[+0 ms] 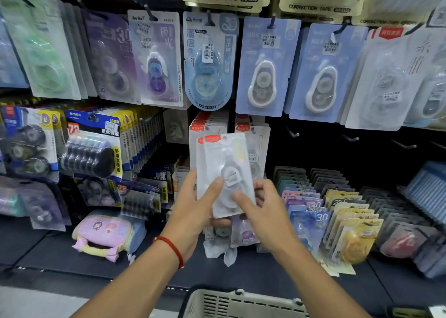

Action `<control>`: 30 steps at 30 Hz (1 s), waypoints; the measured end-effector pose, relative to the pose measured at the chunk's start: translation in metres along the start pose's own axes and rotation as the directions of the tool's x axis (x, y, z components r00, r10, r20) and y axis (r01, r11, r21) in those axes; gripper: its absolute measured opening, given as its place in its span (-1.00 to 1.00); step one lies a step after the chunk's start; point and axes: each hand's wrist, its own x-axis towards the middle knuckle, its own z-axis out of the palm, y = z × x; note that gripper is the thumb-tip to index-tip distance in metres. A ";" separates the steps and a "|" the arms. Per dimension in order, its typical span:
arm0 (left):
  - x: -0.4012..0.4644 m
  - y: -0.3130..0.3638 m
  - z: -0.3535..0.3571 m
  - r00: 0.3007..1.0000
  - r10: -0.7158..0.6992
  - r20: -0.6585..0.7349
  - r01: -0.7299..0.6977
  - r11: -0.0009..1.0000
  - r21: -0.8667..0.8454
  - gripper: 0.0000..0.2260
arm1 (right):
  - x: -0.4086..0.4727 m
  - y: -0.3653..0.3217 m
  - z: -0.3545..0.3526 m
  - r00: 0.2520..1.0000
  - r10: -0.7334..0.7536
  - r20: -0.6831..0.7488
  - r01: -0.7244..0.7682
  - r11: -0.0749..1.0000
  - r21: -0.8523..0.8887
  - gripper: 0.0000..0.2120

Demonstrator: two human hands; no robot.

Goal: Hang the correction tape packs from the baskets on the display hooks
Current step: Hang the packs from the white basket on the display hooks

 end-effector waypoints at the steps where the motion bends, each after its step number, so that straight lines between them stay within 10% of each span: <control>1: 0.000 0.001 -0.001 1.000 0.000 -0.007 0.000 1.000 0.002 -0.74 | 0.000 -0.001 0.000 0.997 -0.013 -0.070 0.013 1.000 0.006 -0.66; 5: 0.003 -0.001 -0.005 0.997 0.009 -0.081 -0.007 1.000 0.016 -0.65 | 0.004 -0.003 -0.006 0.963 0.017 -0.269 0.008 0.996 0.092 -0.67; 20: 0.009 -0.003 -0.015 0.976 0.075 -0.206 -0.065 0.997 0.052 -0.68 | 0.011 0.003 -0.007 0.981 0.037 -0.191 -0.007 0.988 0.156 -0.61; 26: 0.009 -0.001 -0.011 0.971 0.066 -0.230 -0.054 0.997 0.057 -0.74 | 0.010 0.010 -0.007 0.939 0.313 -0.143 -0.306 0.949 0.073 -0.51; 30: 0.005 -0.003 -0.004 0.990 0.044 -0.135 -0.033 0.996 0.078 -0.77 | 0.006 0.000 -0.006 0.977 0.210 -0.027 -0.208 0.977 0.056 -0.79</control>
